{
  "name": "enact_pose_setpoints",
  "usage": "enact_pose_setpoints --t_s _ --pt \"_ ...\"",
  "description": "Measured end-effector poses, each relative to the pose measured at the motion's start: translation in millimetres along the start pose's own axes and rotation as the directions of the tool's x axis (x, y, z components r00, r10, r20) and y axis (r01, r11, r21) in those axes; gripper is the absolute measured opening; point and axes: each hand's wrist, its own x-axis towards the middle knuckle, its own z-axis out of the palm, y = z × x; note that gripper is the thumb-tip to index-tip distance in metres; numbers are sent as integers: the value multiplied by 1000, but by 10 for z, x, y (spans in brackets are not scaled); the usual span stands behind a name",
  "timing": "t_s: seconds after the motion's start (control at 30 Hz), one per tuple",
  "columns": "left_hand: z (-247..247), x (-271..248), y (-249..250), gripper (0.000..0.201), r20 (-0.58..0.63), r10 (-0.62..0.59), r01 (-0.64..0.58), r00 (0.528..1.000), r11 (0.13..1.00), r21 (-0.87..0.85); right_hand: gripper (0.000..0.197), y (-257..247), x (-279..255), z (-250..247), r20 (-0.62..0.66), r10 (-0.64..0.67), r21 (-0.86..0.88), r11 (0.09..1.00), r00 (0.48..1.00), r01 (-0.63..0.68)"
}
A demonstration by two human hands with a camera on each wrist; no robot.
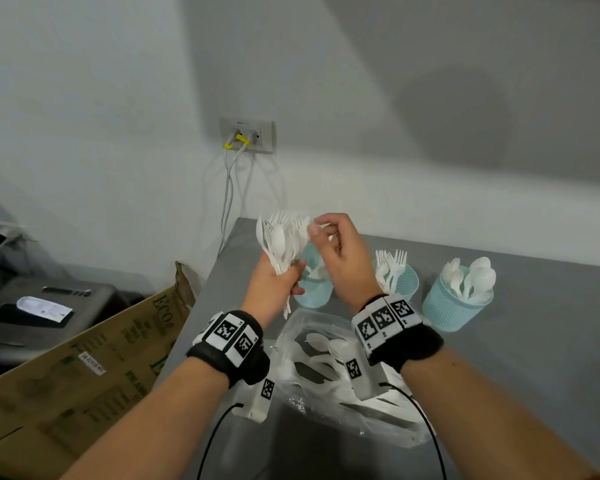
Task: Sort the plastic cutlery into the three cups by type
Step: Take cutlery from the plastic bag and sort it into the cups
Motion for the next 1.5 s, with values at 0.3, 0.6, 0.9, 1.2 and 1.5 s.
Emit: enact_pose_setpoints --t_s 0.3,0.6,0.9,1.2,1.5 --pt "153 -76 18 20 11 -20 19 1000 999 45 52 -46 -38 -114 112 27 -24 999 993 -25" --pt "220 -140 124 13 107 -47 42 993 998 43 39 -87 -101 -214 52 31 46 998 998 -34" --pt "372 -246 271 31 203 -34 50 979 996 -76 37 97 -178 -358 94 181 189 962 979 -196" --pt "602 -127 180 31 179 -122 149 976 978 -145 28 89 -37 -951 -116 150 150 980 982 -132" --pt "801 -82 173 26 199 -47 48 979 999 1 35 509 7 -1232 -112 155 -298 937 982 -182"
